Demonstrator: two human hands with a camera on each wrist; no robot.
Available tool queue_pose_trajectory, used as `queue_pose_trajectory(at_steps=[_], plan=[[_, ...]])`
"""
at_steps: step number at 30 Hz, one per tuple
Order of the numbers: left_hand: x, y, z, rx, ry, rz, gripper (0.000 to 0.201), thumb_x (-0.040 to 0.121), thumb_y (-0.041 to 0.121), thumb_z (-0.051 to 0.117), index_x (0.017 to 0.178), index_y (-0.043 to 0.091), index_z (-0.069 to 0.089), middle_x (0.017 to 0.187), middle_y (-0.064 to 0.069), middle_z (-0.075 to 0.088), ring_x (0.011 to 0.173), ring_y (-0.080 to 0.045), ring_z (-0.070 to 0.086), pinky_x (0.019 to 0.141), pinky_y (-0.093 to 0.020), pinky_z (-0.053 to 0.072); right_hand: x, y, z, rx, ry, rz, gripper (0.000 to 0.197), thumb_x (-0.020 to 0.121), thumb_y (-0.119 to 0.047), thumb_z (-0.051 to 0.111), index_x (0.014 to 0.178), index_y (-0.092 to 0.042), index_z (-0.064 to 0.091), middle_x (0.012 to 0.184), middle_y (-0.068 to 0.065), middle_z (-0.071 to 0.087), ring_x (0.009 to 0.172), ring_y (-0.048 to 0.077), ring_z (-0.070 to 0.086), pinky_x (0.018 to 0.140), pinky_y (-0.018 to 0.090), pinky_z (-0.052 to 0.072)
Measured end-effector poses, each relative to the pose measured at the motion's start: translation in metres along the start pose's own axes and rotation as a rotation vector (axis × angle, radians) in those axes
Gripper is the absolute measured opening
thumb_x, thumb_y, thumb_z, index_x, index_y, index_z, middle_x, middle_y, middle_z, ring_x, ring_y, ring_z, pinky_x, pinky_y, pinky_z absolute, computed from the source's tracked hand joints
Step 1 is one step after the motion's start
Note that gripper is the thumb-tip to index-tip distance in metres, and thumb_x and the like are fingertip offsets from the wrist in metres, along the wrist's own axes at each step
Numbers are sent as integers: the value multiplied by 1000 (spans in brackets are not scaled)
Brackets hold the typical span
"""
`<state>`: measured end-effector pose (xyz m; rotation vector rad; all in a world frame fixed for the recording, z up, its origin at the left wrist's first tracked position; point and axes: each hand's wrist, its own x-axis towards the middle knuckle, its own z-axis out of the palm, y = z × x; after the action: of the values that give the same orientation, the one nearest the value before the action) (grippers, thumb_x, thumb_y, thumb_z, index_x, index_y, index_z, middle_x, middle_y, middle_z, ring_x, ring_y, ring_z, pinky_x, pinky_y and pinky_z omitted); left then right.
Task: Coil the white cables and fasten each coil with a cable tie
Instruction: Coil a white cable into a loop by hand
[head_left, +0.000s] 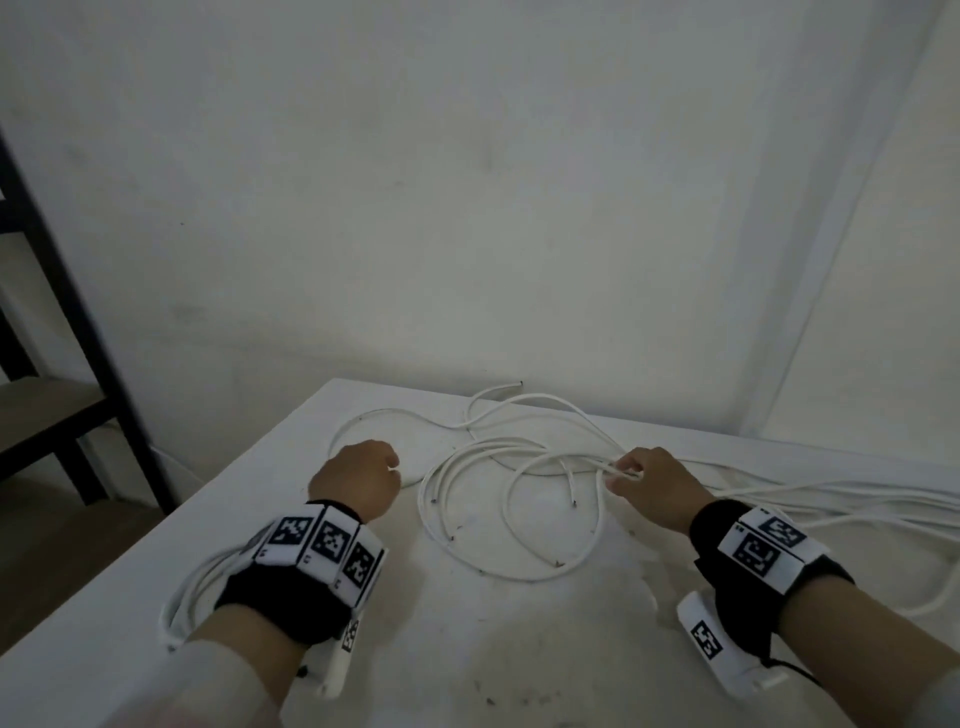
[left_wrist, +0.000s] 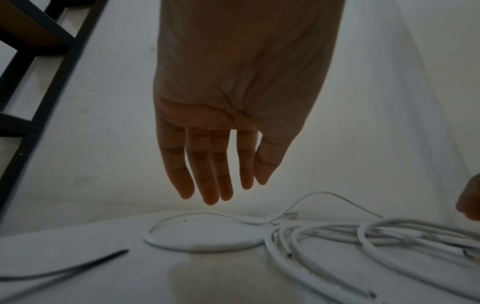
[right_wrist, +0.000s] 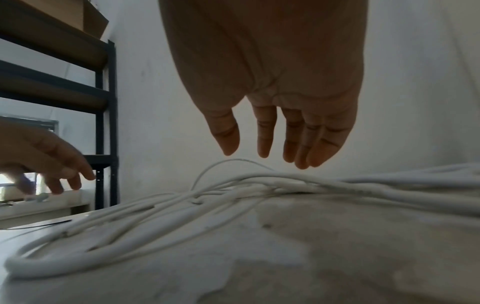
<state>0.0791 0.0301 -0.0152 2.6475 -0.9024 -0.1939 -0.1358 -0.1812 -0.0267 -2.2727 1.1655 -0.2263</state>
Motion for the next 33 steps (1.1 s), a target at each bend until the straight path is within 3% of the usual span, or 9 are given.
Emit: queue_pose_trajectory(at_steps=[5,11,14,18,21,23,24,30,33], plan=[[17,6,20,62,-143,-38,41,96,21,42,136,15,42,144,-8,41,129,-24,43,103,-29,34,16,20,-13,-168,-14,37,41,92,-33,50,128,-15,45,137,11,37,126,29,36,102,34,33],[23,25,39,117,-176,-40,33,92,24,48,120,8,51,126,-10,53,113,-25,52,84,-27,39,22,40,-14,-253,-107,1,42,88,-30,58,127,-19,47,133,11,41,124,28,41,102,34,36],[22,33,45,98,-179,-86,43,89,23,52,125,3,38,125,-15,51,112,-29,53,87,-32,43,22,42,-15,-276,-96,-11,45,88,-29,57,129,-19,44,135,9,41,124,27,41,103,34,35],[19,37,46,128,-194,-91,43,88,20,52,124,3,36,126,-16,49,113,-30,52,91,-34,43,20,44,-16,-409,-107,3,45,91,-27,51,133,-21,41,137,7,38,127,25,37,103,32,33],[12,45,46,145,-178,-64,43,89,23,52,126,8,36,127,-14,46,114,-29,51,93,-35,43,22,46,-15,-383,-140,8,22,91,-18,48,112,-15,49,129,10,48,112,24,48,88,26,37],[7,54,47,147,-172,-8,40,90,26,50,124,9,39,126,-13,47,113,-27,51,90,-32,42,20,44,-16,-390,-144,29,2,91,-14,44,93,-15,43,124,12,52,96,21,47,78,24,33],[5,59,49,146,-178,25,40,91,29,49,124,9,40,127,-12,48,114,-27,51,90,-31,41,20,44,-16,-393,-148,31,6,92,-12,42,87,-15,39,122,12,52,91,20,43,77,23,32],[2,86,62,45,-300,64,60,91,51,45,131,5,41,135,-10,49,123,-23,47,95,-27,36,7,39,-27,-128,-94,-90,5,95,-10,35,92,-13,37,84,1,47,75,17,43,61,25,33],[2,90,64,117,-287,78,53,93,43,44,131,6,39,138,-11,46,126,-24,44,98,-29,35,-5,37,-39,-3,-16,-208,6,96,-12,39,90,-14,39,78,-4,46,63,6,38,57,15,30]])
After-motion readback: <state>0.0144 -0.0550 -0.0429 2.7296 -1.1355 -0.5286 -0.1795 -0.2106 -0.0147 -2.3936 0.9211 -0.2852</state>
